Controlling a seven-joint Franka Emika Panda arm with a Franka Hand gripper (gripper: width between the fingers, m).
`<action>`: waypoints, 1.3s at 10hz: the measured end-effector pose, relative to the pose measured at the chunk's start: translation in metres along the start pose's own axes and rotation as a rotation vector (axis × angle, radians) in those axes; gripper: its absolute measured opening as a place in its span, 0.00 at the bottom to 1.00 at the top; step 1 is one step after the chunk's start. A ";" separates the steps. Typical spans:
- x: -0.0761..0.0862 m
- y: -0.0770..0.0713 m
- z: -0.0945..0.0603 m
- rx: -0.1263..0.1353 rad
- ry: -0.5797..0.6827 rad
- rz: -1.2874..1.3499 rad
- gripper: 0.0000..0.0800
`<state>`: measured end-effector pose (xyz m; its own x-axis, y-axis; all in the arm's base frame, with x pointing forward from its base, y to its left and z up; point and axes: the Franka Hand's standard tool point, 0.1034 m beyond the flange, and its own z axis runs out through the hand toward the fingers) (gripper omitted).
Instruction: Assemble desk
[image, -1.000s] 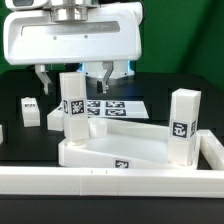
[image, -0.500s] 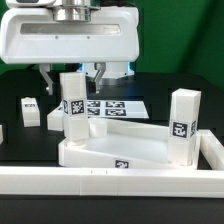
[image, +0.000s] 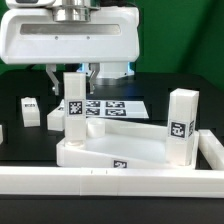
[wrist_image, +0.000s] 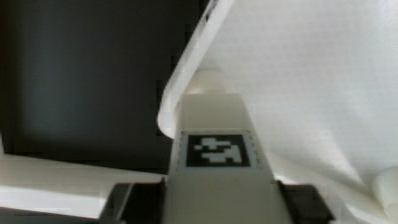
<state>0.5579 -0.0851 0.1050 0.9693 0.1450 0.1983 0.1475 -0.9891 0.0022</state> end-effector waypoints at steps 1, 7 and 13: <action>0.000 0.000 0.000 0.006 0.003 0.141 0.36; 0.001 -0.007 0.002 0.020 -0.003 0.865 0.36; 0.003 -0.011 0.002 0.036 -0.015 1.270 0.37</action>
Offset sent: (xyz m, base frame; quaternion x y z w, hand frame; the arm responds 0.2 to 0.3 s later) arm -0.0020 0.0018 -0.0035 0.0068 -0.0054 0.2377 0.9713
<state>0.5594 -0.0740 0.1031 0.4342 -0.9003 0.0305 -0.8784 -0.4306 -0.2072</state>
